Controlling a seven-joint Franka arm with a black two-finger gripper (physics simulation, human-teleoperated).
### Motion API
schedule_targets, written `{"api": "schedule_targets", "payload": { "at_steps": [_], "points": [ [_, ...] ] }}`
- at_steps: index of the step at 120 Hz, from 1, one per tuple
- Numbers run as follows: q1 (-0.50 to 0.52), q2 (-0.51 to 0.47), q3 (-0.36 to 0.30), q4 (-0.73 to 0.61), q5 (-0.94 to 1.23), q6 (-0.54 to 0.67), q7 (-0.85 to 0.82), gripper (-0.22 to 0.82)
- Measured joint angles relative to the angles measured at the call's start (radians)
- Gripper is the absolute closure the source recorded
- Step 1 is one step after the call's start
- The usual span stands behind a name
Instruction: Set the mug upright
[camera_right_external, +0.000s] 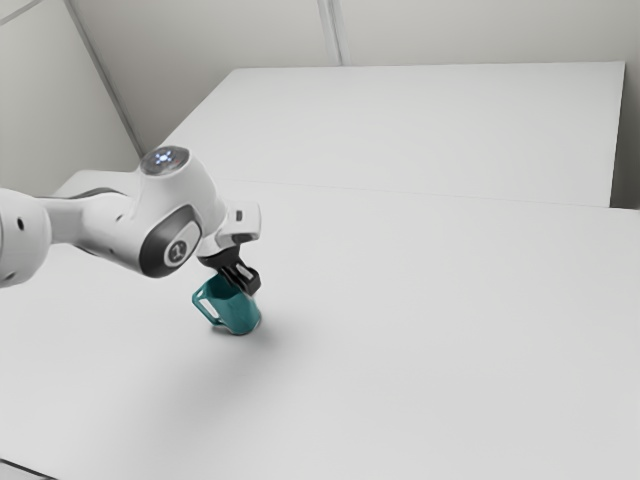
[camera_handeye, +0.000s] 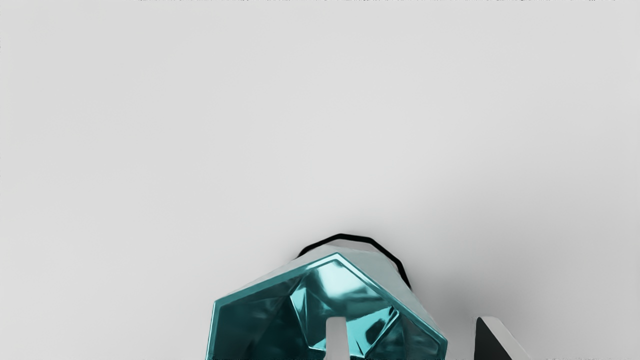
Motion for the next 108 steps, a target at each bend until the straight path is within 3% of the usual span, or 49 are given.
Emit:
{"api": "schedule_targets", "payload": {
  "at_steps": [23,40,59,85,108],
  "points": [
    [0.003,-0.048,-0.024,0.004,-0.001,-0.04,-0.008,0.41],
    [0.006,-0.047,-0.039,0.079,-0.001,-0.086,-0.016,0.39],
    [0.019,0.043,-0.039,0.327,-0.019,-0.23,-0.029,0.3],
    [0.043,0.269,-0.023,0.737,-0.082,-0.532,-0.067,0.12],
    [0.066,0.326,0.002,0.878,-0.104,-0.737,-0.116,0.05]
  ]
}}
